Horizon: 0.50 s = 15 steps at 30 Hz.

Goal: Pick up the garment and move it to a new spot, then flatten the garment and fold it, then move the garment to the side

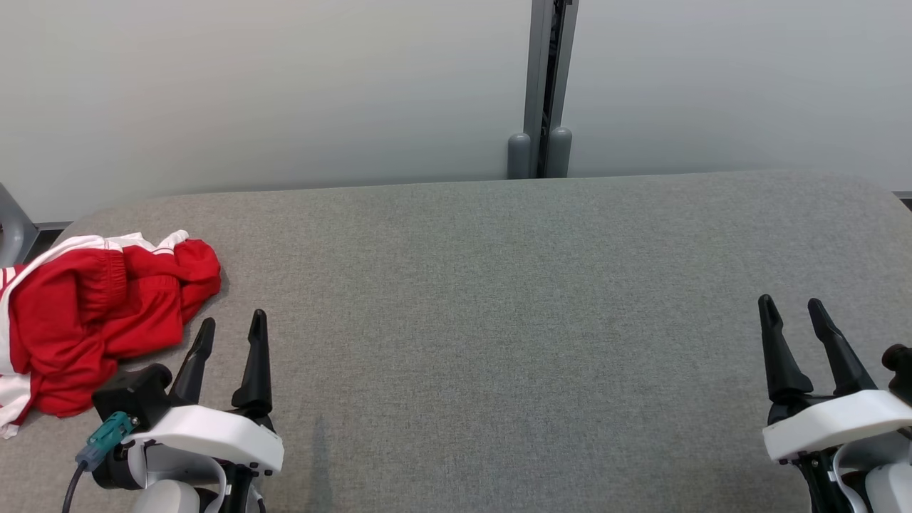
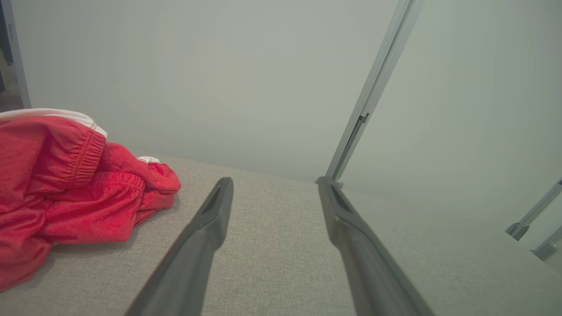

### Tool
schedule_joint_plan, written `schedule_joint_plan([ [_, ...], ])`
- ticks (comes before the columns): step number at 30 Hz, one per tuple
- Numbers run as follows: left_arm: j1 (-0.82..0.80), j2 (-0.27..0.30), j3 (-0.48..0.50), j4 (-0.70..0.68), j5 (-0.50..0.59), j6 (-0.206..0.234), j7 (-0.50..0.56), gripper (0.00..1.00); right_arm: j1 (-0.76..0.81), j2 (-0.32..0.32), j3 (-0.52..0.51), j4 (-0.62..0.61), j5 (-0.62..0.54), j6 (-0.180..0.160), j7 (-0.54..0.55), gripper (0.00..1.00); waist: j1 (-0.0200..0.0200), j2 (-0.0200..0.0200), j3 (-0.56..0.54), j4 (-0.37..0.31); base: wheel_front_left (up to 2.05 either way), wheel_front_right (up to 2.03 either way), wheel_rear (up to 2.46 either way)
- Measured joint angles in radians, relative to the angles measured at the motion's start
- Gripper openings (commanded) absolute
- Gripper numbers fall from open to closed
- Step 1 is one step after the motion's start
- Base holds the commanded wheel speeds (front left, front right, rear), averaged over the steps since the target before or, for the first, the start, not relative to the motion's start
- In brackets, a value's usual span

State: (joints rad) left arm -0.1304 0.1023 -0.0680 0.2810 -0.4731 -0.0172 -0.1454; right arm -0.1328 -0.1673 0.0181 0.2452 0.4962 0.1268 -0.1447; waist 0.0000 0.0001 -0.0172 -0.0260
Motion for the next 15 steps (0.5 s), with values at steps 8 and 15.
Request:
schedule_joint_plan([
  [8,0.0,0.009,-0.014,0.019,0.072,0.012,-0.02,1.0,0.014,-0.004,0.019,0.006,-0.08,0.001,-0.02,1.0,0.0,0.0,-0.003,-0.001,0.0,0.0,0.0],
  [15,0.003,0.01,-0.021,0.04,0.126,0.027,-0.037,1.0,0.019,-0.005,0.027,0.02,-0.145,0.001,-0.038,1.0,0.0,0.0,-0.005,-0.003,0.0,0.0,0.0],
])
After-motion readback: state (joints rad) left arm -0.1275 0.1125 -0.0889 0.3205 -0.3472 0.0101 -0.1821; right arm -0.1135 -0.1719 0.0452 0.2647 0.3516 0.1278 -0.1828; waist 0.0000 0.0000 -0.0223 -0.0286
